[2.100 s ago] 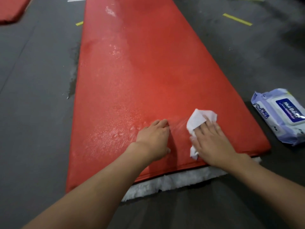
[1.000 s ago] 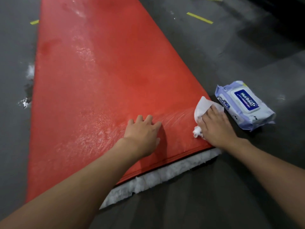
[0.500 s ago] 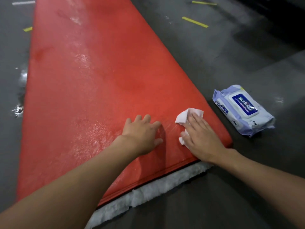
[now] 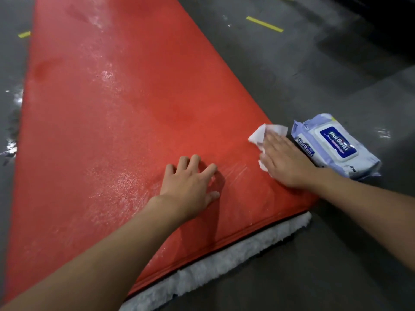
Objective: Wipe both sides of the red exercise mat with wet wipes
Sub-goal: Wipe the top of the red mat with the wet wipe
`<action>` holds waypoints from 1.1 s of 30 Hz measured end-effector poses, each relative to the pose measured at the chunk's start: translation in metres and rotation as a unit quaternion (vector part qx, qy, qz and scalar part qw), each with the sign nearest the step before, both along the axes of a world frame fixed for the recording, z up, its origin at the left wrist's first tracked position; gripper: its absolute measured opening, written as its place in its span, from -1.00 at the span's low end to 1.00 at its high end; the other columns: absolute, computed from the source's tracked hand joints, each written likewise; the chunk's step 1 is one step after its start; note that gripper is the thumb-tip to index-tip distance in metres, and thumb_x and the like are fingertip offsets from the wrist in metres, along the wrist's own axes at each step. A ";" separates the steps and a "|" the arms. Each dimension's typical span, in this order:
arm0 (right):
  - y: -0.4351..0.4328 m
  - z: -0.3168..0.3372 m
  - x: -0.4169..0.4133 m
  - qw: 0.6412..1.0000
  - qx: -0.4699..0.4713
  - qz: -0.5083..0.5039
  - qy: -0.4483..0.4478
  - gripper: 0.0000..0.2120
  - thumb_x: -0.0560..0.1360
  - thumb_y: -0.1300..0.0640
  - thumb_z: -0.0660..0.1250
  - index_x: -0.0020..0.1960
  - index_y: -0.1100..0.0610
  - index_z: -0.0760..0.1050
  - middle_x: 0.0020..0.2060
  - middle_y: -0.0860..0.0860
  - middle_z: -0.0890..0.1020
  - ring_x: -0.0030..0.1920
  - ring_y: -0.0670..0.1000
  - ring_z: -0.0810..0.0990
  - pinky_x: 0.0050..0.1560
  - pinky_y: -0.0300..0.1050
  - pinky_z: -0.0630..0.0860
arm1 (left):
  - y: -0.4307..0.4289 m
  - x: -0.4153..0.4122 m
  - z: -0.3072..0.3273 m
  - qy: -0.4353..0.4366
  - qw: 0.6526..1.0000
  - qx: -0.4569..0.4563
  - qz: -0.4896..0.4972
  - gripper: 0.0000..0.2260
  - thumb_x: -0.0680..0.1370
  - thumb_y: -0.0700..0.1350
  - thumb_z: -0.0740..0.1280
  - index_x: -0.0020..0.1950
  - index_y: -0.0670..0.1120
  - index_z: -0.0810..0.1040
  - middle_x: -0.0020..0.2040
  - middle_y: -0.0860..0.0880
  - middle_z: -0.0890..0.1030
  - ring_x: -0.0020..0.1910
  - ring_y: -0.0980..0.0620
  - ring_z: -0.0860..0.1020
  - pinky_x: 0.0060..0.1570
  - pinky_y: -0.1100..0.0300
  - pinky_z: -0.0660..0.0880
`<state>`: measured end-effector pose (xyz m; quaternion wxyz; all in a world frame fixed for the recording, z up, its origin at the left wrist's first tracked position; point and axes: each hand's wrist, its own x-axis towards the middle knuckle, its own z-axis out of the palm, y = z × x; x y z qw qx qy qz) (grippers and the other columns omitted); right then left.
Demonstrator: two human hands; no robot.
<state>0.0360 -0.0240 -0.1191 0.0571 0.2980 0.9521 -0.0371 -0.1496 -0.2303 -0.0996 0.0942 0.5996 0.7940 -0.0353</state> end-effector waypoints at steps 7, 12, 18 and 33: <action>-0.021 -0.004 0.010 0.995 -0.007 0.098 -0.006 -0.31 0.60 -0.18 -0.23 0.58 0.19 0.12 0.59 0.14 0.10 0.60 0.04 -0.04 0.56 -0.04 -0.15 | -0.001 -0.001 0.003 0.011 1.000 0.019 0.015 -0.40 0.47 0.40 0.20 0.32 0.03 0.27 0.26 -0.02 0.31 0.26 -0.10 0.30 0.11 -0.05 0.33; -0.005 0.000 -0.026 0.999 -0.013 -0.047 -0.007 -0.39 0.65 -0.13 -0.17 0.60 0.17 0.01 0.61 0.13 -0.05 0.60 0.04 -0.13 0.55 0.00 -0.18 | -0.002 -0.002 0.004 -0.005 0.999 0.030 0.014 -0.41 0.45 0.39 0.17 0.31 0.03 0.29 0.24 -0.02 0.33 0.25 -0.10 0.32 0.14 -0.06 0.33; -0.024 -0.003 -0.017 0.994 0.015 0.107 -0.026 -0.28 0.61 -0.24 -0.27 0.60 0.19 0.03 0.60 0.12 0.03 0.60 0.03 -0.09 0.54 -0.08 -0.24 | -0.011 -0.008 0.008 -0.049 0.999 0.006 0.007 -0.26 0.36 0.43 0.26 0.41 0.07 0.23 0.31 0.02 0.31 0.31 -0.07 0.30 0.26 -0.03 0.30; -0.055 -0.012 -0.051 0.997 0.001 0.077 0.013 -0.39 0.66 -0.14 -0.16 0.61 0.17 0.00 0.61 0.11 -0.02 0.60 0.04 -0.13 0.56 0.01 -0.19 | -0.030 -0.009 0.004 -0.069 0.994 0.007 0.090 -0.09 0.30 0.48 0.33 0.48 0.04 0.15 0.50 -0.08 0.15 0.49 -0.11 0.13 0.36 -0.05 0.24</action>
